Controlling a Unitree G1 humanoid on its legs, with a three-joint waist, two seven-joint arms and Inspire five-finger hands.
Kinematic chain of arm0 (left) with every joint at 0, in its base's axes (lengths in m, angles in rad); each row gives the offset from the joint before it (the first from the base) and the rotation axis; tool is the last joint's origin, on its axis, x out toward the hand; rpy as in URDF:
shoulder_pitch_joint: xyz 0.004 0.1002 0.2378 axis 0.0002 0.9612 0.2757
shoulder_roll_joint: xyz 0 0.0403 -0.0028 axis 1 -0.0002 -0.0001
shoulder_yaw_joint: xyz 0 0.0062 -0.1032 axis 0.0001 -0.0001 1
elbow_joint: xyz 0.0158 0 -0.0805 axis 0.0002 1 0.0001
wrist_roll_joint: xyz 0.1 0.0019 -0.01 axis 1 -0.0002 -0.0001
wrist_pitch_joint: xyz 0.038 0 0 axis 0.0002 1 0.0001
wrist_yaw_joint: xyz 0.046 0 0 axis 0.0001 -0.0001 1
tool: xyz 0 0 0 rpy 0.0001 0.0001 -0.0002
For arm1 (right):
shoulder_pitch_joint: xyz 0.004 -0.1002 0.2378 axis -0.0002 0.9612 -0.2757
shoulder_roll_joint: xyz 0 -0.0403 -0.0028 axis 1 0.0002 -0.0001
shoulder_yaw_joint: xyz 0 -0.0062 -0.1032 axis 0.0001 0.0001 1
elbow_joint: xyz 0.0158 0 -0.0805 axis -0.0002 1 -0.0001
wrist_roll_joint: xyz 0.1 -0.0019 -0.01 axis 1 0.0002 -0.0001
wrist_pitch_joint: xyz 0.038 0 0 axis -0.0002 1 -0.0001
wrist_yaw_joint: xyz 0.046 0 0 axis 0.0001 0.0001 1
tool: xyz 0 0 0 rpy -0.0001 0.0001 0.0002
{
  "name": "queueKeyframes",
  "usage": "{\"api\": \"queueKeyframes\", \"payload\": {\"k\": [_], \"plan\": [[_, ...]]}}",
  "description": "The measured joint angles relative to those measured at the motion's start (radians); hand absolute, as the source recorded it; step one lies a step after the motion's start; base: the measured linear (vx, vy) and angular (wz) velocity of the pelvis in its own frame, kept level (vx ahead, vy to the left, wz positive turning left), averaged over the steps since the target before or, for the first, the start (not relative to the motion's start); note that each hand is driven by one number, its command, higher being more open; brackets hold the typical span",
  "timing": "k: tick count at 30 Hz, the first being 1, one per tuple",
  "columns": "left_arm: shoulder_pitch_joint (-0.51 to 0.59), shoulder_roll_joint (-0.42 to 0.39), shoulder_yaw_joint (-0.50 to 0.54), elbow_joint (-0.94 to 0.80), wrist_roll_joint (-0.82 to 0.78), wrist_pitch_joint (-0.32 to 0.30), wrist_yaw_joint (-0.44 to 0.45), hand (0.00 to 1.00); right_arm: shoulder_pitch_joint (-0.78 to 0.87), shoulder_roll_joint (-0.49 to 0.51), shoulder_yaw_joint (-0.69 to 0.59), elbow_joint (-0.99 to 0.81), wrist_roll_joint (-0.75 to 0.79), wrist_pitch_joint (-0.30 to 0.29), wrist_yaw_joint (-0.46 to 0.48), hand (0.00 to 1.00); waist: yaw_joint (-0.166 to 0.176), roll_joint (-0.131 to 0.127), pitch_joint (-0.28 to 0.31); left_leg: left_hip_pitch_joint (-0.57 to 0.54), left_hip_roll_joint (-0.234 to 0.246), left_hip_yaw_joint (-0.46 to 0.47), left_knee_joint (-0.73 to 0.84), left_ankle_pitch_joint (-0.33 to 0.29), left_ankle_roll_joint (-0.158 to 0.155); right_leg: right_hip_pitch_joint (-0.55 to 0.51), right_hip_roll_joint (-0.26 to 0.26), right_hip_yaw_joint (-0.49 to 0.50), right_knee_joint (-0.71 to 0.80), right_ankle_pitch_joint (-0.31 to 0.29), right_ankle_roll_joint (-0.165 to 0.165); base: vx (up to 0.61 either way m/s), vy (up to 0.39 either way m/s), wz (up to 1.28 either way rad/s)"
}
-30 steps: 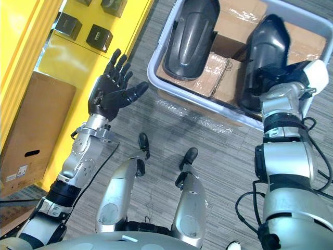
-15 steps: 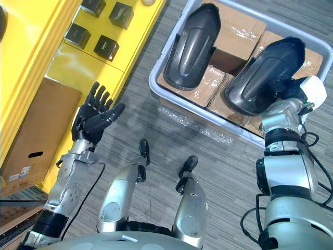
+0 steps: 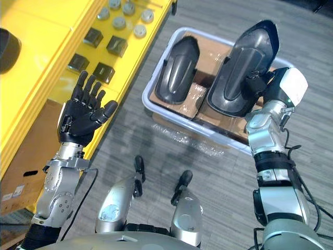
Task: Walk over and take three plastic housings, then place them on the shelf
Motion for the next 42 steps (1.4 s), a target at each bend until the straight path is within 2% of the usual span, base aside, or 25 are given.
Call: {"api": "queueKeyframes", "payload": {"k": [2, 4, 8, 10, 12, 16, 19, 21, 26, 34, 42], "plan": [[0.0, -0.003, 0.0, 0.0, 0.001, 0.025, 0.0, 1.0, 0.034, 0.018, -0.014, -0.032, -0.042, -0.008, -0.004, 0.0, -0.003, -0.026, -0.034, 0.03, 0.0, 0.009, -0.004, -0.01, -0.004, 0.031, 0.004, 0.008, -0.022, 0.005, 0.004, 0.1, 0.0, -0.09], [0.0, -0.007, -0.002, 0.0, 0.003, 0.054, -0.004, 1.0, 0.045, 0.03, -0.017, -0.04, -0.072, -0.02, -0.004, 0.0, -0.01, -0.039, -0.065, 0.041, -0.001, 0.017, -0.003, -0.019, -0.006, 0.044, 0.006, 0.014, -0.039, 0.01, 0.007, 0.06, 0.012, -0.13], [-0.007, -0.006, -0.042, 0.002, 0.041, 0.128, -0.04, 1.0, 0.05, 0.03, -0.016, -0.045, -0.109, -0.054, -0.004, 0.0, -0.017, -0.04, -0.097, 0.068, -0.004, 0.03, -0.003, -0.033, -0.008, 0.075, 0.006, 0.025, -0.069, 0.022, 0.016, 0.04, 0.017, -0.12], [-0.038, 0.003, -0.092, 0.025, 0.028, 0.209, -0.087, 1.0, 0.055, 0.031, 0.001, -0.047, -0.135, -0.083, -0.004, 0.0, -0.017, -0.041, -0.133, 0.07, -0.001, 0.048, -0.006, -0.038, -0.01, 0.075, 0.014, 0.048, -0.096, 0.037, 0.015, 0.03, 0.011, -0.21], [-0.104, 0.014, -0.137, 0.096, 0.001, 0.272, -0.118, 1.0, 0.055, 0.038, 0.019, -0.057, -0.174, -0.116, -0.003, 0.0, -0.021, -0.04, -0.144, 0.087, 0.0, 0.058, -0.011, -0.039, -0.011, 0.092, 0.018, 0.057, -0.117, 0.047, 0.014, 0.03, 0.0, -0.21], [-0.195, 0.014, -0.168, 0.234, -0.128, 0.38, -0.132, 1.0, 0.081, 0.111, 0.039, -0.137, -0.275, -0.213, -0.002, 0.0, -0.066, -0.053, -0.182, 0.126, 0.001, 0.095, -0.042, -0.039, -0.014, 0.106, 0.025, 0.092, -0.144, 0.059, 0.012, 0.01, -0.001, -0.26], [-0.258, 0.014, -0.167, 0.306, -0.178, 0.385, -0.133, 1.0, 0.117, 0.12, 0.048, -0.17, -0.321, -0.265, -0.001, 0.0, -0.079, -0.068, -0.207, 0.145, 0.0, 0.111, -0.059, -0.037, -0.019, 0.109, 0.029, 0.113, -0.155, 0.064, 0.011, 0.01, -0.006, -0.26], [-0.293, 0.018, -0.166, 0.33, -0.205, 0.379, -0.132, 1.0, 0.125, 0.121, 0.053, -0.17, -0.342, -0.278, 0.005, 0.0, -0.084, -0.078, -0.222, 0.156, 0.001, 0.12, -0.066, -0.036, -0.02, 0.11, 0.031, 0.123, -0.156, 0.065, 0.01, 0.01, -0.009, -0.15], [-0.334, 0.019, -0.166, 0.334, -0.251, 0.34, -0.132, 1.0, 0.14, 0.151, 0.062, -0.17, -0.366, -0.346, 0.013, 0.0, -0.098, -0.089, -0.256, 0.183, -0.004, 0.13, -0.079, -0.035, -0.021, 0.131, 0.032, 0.134, -0.173, 0.076, 0.011, -0.01, 0.007, -0.07], [-0.335, 0.008, -0.167, 0.344, -0.248, 0.325, -0.128, 1.0, 0.149, 0.205, 0.098, -0.17, -0.435, -0.446, 0.041, 0.0, -0.098, -0.103, -0.274, 0.238, -0.018, 0.139, -0.16, 0.004, -0.025, 0.146, 0.035, 0.137, -0.191, 0.082, 0.008, -0.05, 0.006, -0.03], [-0.337, -0.017, -0.169, 0.346, -0.192, 0.325, -0.11, 1.0, 0.161, 0.244, 0.15, -0.17, -0.474, -0.498, 0.077, 0.0, -0.096, -0.116, -0.293, 0.274, -0.032, 0.138, -0.206, 0.026, -0.022, 0.164, 0.033, 0.137, -0.193, 0.084, 0.01, 0.0, 0.0, 0.0]]}}
